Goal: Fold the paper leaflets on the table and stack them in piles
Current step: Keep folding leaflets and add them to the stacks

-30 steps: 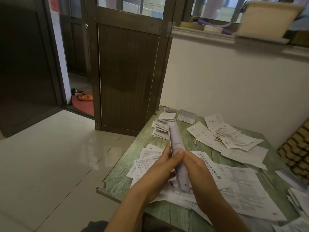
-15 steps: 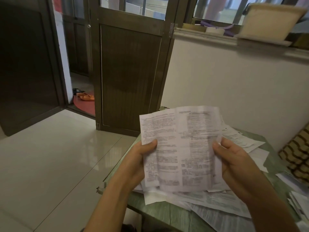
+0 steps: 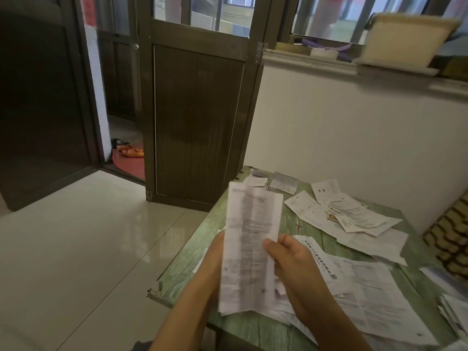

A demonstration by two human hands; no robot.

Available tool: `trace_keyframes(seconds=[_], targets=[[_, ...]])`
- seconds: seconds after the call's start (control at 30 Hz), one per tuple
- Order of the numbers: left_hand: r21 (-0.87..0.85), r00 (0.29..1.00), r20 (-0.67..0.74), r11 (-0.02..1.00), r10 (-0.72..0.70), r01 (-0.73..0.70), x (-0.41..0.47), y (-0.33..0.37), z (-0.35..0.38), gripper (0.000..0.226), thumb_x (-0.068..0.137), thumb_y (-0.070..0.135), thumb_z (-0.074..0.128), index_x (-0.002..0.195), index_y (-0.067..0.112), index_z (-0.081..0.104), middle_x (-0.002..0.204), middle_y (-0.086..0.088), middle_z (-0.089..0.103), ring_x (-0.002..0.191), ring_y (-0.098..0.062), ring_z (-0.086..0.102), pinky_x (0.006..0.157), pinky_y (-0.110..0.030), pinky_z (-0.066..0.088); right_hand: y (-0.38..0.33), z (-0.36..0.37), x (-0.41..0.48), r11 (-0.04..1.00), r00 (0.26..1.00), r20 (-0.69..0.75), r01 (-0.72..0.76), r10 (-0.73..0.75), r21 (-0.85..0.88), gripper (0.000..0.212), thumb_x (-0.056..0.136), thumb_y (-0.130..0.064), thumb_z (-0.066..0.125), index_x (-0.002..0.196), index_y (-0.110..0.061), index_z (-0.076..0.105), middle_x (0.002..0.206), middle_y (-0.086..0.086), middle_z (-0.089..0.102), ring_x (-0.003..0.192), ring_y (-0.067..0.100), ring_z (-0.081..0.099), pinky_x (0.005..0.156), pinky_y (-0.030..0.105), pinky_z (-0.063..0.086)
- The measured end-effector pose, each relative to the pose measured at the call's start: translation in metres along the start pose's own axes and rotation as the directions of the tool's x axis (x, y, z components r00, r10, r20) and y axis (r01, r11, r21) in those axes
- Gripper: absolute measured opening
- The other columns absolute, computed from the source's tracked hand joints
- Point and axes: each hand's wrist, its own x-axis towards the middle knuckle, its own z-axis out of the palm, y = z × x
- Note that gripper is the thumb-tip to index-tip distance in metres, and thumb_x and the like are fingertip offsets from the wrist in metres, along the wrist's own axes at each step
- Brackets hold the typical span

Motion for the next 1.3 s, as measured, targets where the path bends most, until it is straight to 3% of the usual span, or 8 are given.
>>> trace_keyframes(seconds=[0.13, 0.27, 0.5, 0.67, 1.0, 1.1, 1.17, 1.3], targets=[[-0.065, 0.993, 0.116, 0.998, -0.004, 0.011, 0.0, 0.006, -0.003, 0.058, 0.088, 0.058, 0.028, 0.108, 0.02, 0.066, 0.1, -0.006, 0.073, 0.09, -0.018, 0.07, 0.067, -0.029, 0.058, -0.003, -0.007, 0.003, 0.965, 0.968, -0.179, 0.133, -0.175, -0.226, 0.004, 0.089, -0.01, 0.06, 0.085, -0.008, 0.061, 0.074, -0.001, 0.071, 0.063, 0.007, 0.068, 0.053, 0.019, 0.052], [0.115, 0.998, 0.024, 0.991, 0.064, -0.066, 0.001, 0.004, -0.004, 0.028, 0.089, 0.037, 0.05, 0.104, 0.016, 0.063, 0.093, -0.003, 0.074, 0.086, -0.02, 0.071, 0.074, -0.033, 0.058, -0.005, -0.007, 0.002, 0.95, 0.96, -0.164, 0.182, -0.228, -0.253, 0.001, 0.088, -0.009, 0.061, 0.087, -0.01, 0.06, 0.076, -0.002, 0.07, 0.062, 0.005, 0.067, 0.051, 0.015, 0.05], [0.078, 0.997, 0.008, 0.994, 0.082, -0.082, 0.0, 0.002, -0.004, 0.017, 0.091, 0.026, 0.053, 0.096, 0.014, 0.065, 0.086, -0.003, 0.075, 0.079, -0.02, 0.072, 0.065, -0.028, 0.058, -0.006, -0.011, 0.003, 0.955, 0.951, -0.167, 0.228, -0.26, -0.19, 0.028, 0.084, -0.009, 0.065, 0.102, -0.028, 0.054, 0.073, 0.005, 0.071, 0.068, 0.012, 0.07, 0.055, 0.018, 0.053], [0.145, 0.991, 0.135, 0.989, -0.003, -0.017, -0.002, 0.003, -0.006, 0.02, 0.093, 0.018, 0.052, 0.105, 0.008, 0.065, 0.096, -0.006, 0.074, 0.085, -0.019, 0.071, 0.067, -0.024, 0.057, -0.006, -0.018, 0.007, 0.968, 0.941, -0.257, 0.177, -0.22, -0.179, 0.005, 0.087, -0.014, 0.062, 0.092, -0.014, 0.062, 0.085, 0.003, 0.072, 0.072, 0.014, 0.07, 0.061, 0.027, 0.057], [0.167, 0.99, 0.129, 0.985, -0.063, 0.041, 0.001, 0.005, -0.007, 0.024, 0.095, 0.006, 0.045, 0.106, 0.009, 0.066, 0.098, -0.008, 0.073, 0.087, -0.023, 0.069, 0.072, -0.029, 0.055, -0.01, -0.033, 0.009, 0.999, 0.997, 0.076, -0.033, 0.034, -0.014, 0.028, 0.092, -0.002, 0.047, 0.11, -0.016, 0.063, 0.101, 0.003, 0.073, 0.095, 0.023, 0.069, 0.084, 0.043, 0.054], [0.215, 0.99, 0.12, 0.975, -0.076, 0.049, 0.002, 0.005, -0.007, 0.029, 0.091, -0.002, 0.042, 0.098, 0.009, 0.068, 0.087, -0.014, 0.067, 0.073, -0.023, 0.058, 0.062, -0.029, 0.045, -0.01, -0.037, 0.011, 0.998, 0.999, 0.045, -0.027, 0.029, -0.056, 0.024, 0.089, 0.003, 0.047, 0.1, -0.009, 0.066, 0.096, 0.014, 0.072, 0.092, 0.033, 0.067, 0.085, 0.05, 0.053], [0.208, 0.995, 0.078, 0.977, -0.063, 0.045, 0.002, 0.004, -0.007, 0.025, 0.09, 0.001, 0.044, 0.093, 0.01, 0.068, 0.082, -0.012, 0.062, 0.068, -0.02, 0.052, 0.054, -0.024, 0.043, -0.01, -0.039, 0.009, 0.997, 0.999, 0.026, 0.023, -0.021, -0.077, 0.029, 0.088, 0.006, 0.047, 0.079, -0.009, 0.07, 0.089, 0.013, 0.072, 0.086, 0.031, 0.067, 0.074, 0.039, 0.058], [0.082, 0.983, 0.11, 0.987, -0.15, 0.141, 0.001, 0.005, -0.006, 0.032, 0.098, 0.031, 0.04, 0.096, 0.01, 0.065, 0.081, -0.012, 0.069, 0.069, -0.023, 0.065, 0.053, -0.027, 0.055, -0.008, -0.041, 0.007, 0.982, 0.99, 0.031, 0.143, -0.14, -0.126, 0.048, 0.085, 0.015, 0.047, 0.052, -0.013, 0.067, 0.084, 0.005, 0.074, 0.082, 0.021, 0.071, 0.061, 0.033, 0.059]])
